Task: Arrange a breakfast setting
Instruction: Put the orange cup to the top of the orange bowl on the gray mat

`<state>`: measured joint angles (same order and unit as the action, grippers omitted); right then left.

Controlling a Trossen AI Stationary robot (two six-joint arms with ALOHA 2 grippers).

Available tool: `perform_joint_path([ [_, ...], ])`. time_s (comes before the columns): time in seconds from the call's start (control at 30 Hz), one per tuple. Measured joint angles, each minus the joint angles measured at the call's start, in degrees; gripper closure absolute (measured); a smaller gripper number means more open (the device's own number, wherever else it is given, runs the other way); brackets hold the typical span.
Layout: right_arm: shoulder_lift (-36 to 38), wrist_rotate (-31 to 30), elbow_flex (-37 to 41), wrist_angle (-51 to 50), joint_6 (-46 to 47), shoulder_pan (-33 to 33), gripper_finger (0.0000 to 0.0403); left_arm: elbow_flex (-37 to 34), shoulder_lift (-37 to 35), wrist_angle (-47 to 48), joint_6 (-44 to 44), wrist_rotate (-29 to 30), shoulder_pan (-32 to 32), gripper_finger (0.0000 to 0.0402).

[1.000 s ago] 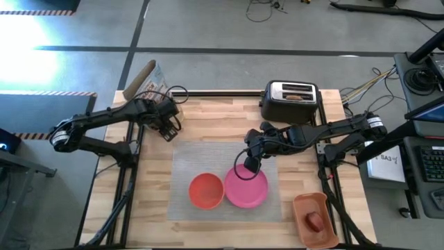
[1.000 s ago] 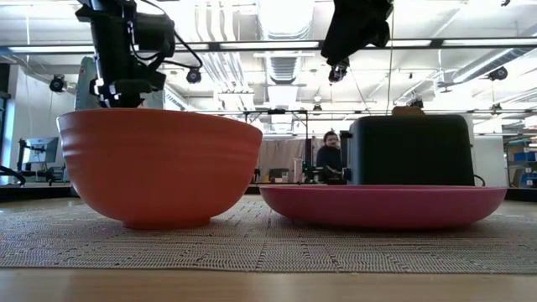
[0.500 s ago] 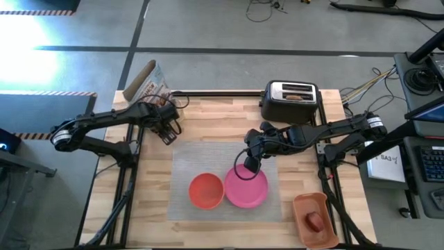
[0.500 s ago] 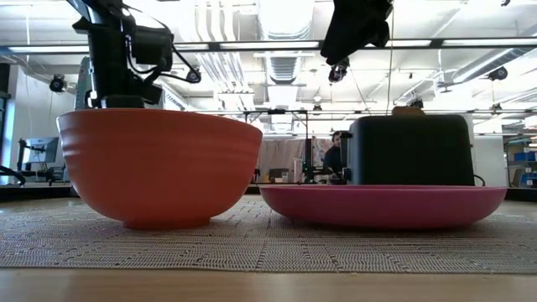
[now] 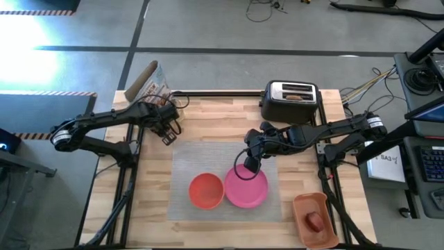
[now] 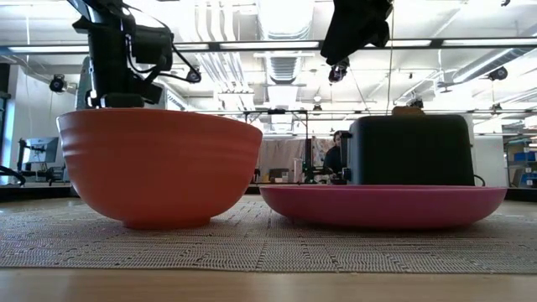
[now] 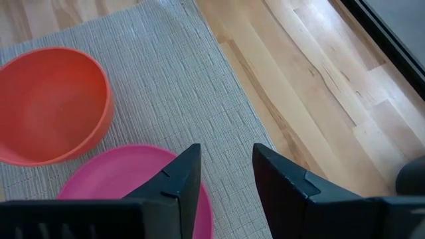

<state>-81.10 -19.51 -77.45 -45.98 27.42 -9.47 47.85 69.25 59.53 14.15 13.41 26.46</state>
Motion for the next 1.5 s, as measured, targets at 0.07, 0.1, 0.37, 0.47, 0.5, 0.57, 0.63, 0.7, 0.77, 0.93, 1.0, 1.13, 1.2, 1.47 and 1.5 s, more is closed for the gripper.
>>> perform_joint_path([
  [0.07,0.02,0.00,0.00,0.00,-0.02,0.00,0.0274,0.28,0.00,0.59,0.00,-0.77,-0.02,0.0400],
  [0.1,0.00,-0.02,0.00,0.02,0.00,0.00,0.0273,0.61,0.01,1.23,0.06,-1.11,-0.02,0.0400],
  [0.37,0.00,0.00,0.00,0.00,-0.02,0.00,0.0270,7.26,0.02,5.38,0.09,-2.46,-2.28,0.0401],
  [0.47,0.00,-0.02,0.00,0.02,0.00,0.00,0.0273,10.19,0.02,5.28,0.09,-2.52,-4.50,0.0401],
  [0.5,0.00,-0.01,0.00,0.01,-0.01,0.00,0.0275,11.06,0.02,5.12,0.09,-2.54,-5.29,0.0401],
  [0.57,0.00,-0.02,0.00,0.02,0.00,0.00,0.0277,12.63,0.49,5.08,0.09,-2.54,-6.94,0.0401],
  [0.63,0.00,-0.01,0.00,0.00,-0.01,0.00,0.0278,13.91,1.28,5.04,-0.14,-2.56,-8.42,0.0401],
  [0.7,0.00,0.00,0.00,0.02,0.00,0.00,0.0276,14.86,2.53,4.57,-1.26,-2.51,-10.19,0.0401],
  [0.77,0.00,-0.01,0.00,0.02,0.00,0.00,0.0274,15.58,4.35,3.39,-2.90,-2.68,-12.29,0.0401],
  [0.93,0.00,0.00,0.00,0.02,0.00,0.00,0.0268,19.23,10.48,2.50,-5.24,-3.88,-16.94,0.0401],
  [1.0,0.00,-0.02,0.00,0.02,-0.02,0.00,0.0268,21.19,12.71,2.63,-6.03,-3.69,-18.25,0.0401],
  [1.13,0.00,-0.02,0.00,0.02,-0.02,0.00,0.0273,25.41,16.94,2.73,-8.60,-3.45,-21.34,0.0401],
  [1.2,0.00,-0.02,0.00,0.02,0.00,0.00,0.0275,27.57,19.28,2.70,-10.06,-3.52,-23.18,0.0401],
  [1.47,0.00,0.00,0.00,0.02,-0.01,0.00,0.0273,34.54,27.39,2.58,-12.79,-3.54,-28.75,0.0401],
  [1.5,0.00,-0.01,0.00,0.02,-0.02,0.00,0.0272,35.16,28.16,2.42,-13.12,-3.56,-29.19,0.0402],
])
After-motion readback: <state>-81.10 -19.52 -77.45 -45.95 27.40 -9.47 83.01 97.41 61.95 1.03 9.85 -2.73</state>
